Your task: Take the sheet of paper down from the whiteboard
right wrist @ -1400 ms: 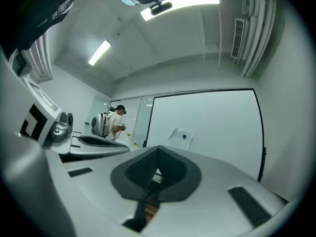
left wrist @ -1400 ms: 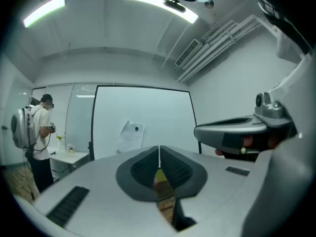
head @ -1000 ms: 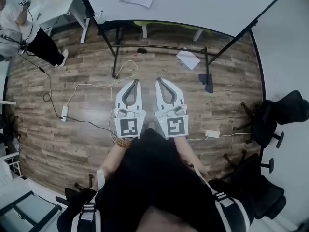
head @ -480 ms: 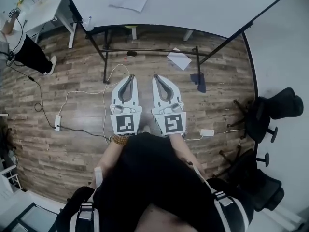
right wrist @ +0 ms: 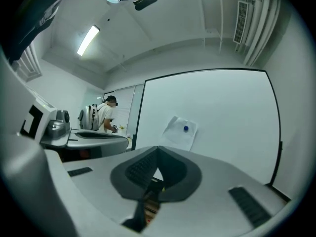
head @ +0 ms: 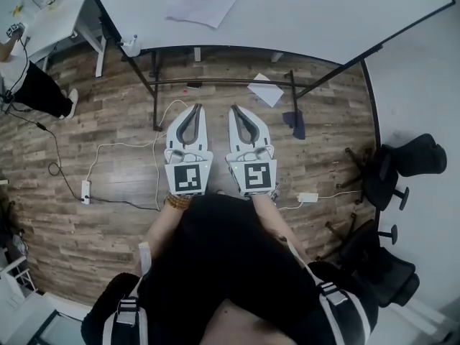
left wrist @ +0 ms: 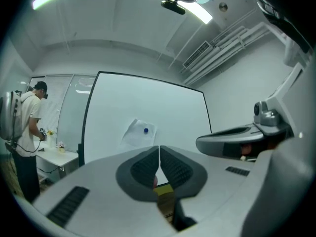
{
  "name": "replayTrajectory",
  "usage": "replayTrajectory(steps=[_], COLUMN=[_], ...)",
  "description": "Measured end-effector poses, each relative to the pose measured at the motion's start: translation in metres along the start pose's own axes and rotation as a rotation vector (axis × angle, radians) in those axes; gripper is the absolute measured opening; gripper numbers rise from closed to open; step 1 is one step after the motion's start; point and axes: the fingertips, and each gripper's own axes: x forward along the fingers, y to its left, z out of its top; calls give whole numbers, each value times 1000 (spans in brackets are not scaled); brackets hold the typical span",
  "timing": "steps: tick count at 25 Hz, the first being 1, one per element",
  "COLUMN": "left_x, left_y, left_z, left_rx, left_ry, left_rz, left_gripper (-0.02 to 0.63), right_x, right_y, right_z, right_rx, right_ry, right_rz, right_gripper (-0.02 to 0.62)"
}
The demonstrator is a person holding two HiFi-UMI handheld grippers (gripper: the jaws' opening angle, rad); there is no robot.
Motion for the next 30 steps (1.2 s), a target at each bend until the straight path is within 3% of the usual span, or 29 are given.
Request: replayTrajectory(steps=[7, 15, 21, 30], left_x=[22, 50, 89, 164], left_y=[52, 87, 85, 86], left_z=[-11, -24, -39, -39], left_rx=[-13, -28, -11, 40], left_ry=[-6, 0, 32, 39], left_rz=[1, -14, -31, -5], left_gripper=[17, 17, 17, 17], right_x=[49, 92, 123, 185], right_y=[20, 25, -4, -53], right_z=[-15, -23, -33, -32], right_rx=[-27, -32, -13, -16], right_ry=[78, 102, 103, 58], right_rz=[10, -7, -10, 61], right_gripper=[-2, -2, -2, -2])
